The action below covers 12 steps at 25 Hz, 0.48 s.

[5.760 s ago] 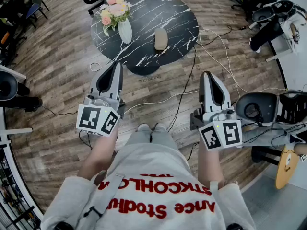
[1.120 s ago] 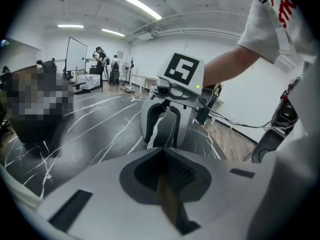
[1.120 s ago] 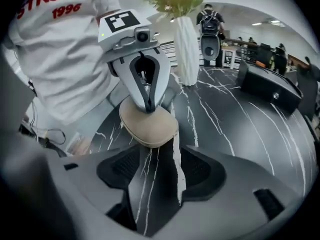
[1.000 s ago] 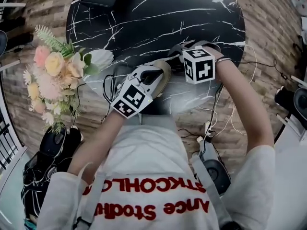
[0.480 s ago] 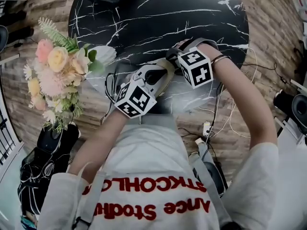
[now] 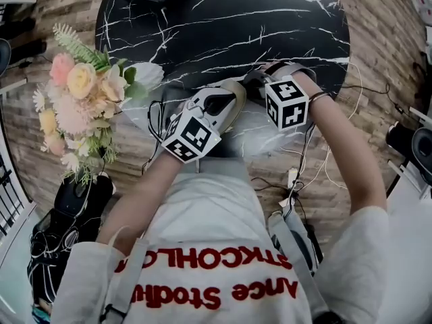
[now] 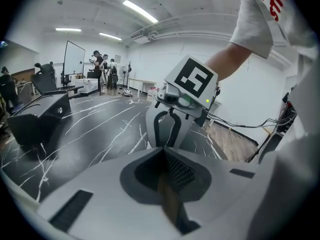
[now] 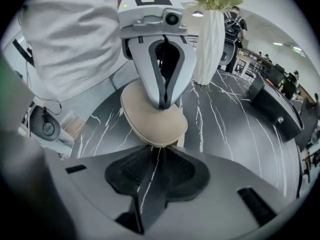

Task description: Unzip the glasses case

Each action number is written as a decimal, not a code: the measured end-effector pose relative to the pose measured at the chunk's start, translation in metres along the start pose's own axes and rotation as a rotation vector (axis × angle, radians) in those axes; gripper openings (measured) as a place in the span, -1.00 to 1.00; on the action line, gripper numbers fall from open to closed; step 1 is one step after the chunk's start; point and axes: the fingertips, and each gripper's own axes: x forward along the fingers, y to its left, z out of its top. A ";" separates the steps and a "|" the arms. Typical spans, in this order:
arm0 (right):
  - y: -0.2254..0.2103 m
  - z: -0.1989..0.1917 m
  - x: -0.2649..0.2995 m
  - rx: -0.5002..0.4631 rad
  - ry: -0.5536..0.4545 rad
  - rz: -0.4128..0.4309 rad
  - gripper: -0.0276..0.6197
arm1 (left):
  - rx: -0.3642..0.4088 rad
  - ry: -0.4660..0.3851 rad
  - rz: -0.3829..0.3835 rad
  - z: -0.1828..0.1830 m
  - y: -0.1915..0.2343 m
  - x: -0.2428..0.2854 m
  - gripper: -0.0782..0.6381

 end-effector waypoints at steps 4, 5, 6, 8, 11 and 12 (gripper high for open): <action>0.001 0.000 -0.001 0.080 -0.024 -0.056 -0.63 | 0.005 0.005 -0.012 0.000 0.000 0.000 -0.78; 0.002 0.000 -0.001 0.093 -0.027 -0.068 -0.64 | 0.004 0.006 -0.014 0.000 0.000 0.000 -0.78; 0.003 0.000 -0.001 0.103 -0.030 -0.079 -0.65 | 0.002 0.007 -0.016 -0.001 0.000 0.000 -0.78; 0.004 0.000 -0.001 0.120 -0.033 -0.098 -0.67 | -0.002 0.009 -0.024 -0.001 -0.001 0.000 -0.78; 0.007 0.001 -0.003 0.148 -0.038 -0.144 -0.70 | -0.002 0.009 -0.032 -0.001 -0.002 0.000 -0.78; 0.008 0.001 -0.003 0.161 -0.041 -0.168 -0.71 | 0.000 0.009 -0.033 -0.001 -0.002 0.000 -0.78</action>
